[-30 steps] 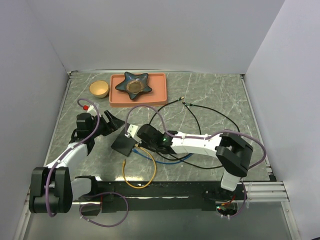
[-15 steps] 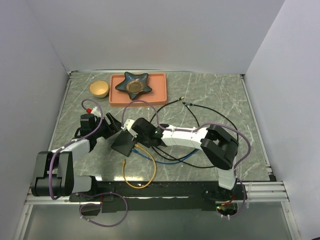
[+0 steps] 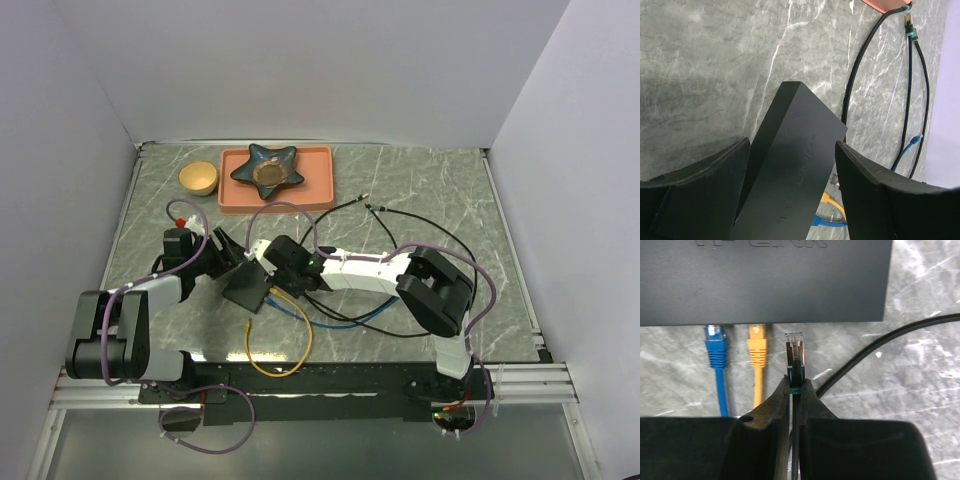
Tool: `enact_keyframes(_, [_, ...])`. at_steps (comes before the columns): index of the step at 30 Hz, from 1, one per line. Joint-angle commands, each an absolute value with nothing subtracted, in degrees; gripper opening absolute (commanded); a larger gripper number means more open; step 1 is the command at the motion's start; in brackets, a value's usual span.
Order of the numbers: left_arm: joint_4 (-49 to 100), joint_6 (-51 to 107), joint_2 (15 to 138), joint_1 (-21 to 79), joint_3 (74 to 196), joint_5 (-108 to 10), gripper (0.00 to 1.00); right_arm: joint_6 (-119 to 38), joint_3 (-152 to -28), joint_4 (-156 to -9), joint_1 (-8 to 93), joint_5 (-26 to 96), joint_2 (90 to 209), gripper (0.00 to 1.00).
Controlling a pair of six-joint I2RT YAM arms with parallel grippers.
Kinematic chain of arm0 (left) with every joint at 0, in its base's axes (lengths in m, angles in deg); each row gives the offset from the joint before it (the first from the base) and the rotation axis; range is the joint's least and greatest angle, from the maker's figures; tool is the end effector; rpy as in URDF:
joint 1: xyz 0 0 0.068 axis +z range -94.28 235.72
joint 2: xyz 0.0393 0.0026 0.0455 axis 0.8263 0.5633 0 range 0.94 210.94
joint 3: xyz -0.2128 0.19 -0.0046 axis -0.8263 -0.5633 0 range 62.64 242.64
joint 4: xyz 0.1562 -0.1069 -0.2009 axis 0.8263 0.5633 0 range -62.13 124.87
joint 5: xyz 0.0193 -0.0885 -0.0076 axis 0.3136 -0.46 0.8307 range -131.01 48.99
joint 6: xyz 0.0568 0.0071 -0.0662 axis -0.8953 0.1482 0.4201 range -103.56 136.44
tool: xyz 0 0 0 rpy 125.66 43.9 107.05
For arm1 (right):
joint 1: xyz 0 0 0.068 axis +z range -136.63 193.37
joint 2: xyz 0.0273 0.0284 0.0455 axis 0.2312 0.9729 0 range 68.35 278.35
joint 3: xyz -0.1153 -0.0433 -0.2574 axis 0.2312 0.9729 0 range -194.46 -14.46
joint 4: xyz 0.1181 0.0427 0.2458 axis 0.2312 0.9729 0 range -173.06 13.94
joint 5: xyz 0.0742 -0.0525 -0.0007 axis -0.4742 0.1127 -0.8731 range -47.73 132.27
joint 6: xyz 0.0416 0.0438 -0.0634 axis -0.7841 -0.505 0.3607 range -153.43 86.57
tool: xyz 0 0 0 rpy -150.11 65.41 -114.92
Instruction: Insert the plug into the switch port
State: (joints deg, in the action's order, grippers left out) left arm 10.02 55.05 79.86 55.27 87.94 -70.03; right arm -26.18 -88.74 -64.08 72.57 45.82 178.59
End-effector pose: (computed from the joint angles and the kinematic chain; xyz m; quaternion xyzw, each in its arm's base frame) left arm 0.2843 -0.0398 0.1282 -0.1739 0.8517 -0.3576 0.3413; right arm 0.2338 0.3831 0.1450 -0.5144 0.8024 0.1053 0.2835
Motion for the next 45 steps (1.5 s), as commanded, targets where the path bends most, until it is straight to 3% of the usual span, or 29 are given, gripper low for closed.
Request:
enact_keyframes(1, [6.5, 55.4, 80.9, 55.5, 87.8, -71.9, 0.74, -28.1, -89.0, -63.5, 72.4, 44.2, 179.8, 0.00])
enact_keyframes(45, [6.3, 54.1, 86.4, 53.2, 89.9, -73.0, 0.68, -33.3, -97.7, -62.8, 72.3, 49.4, 184.4, 0.00])
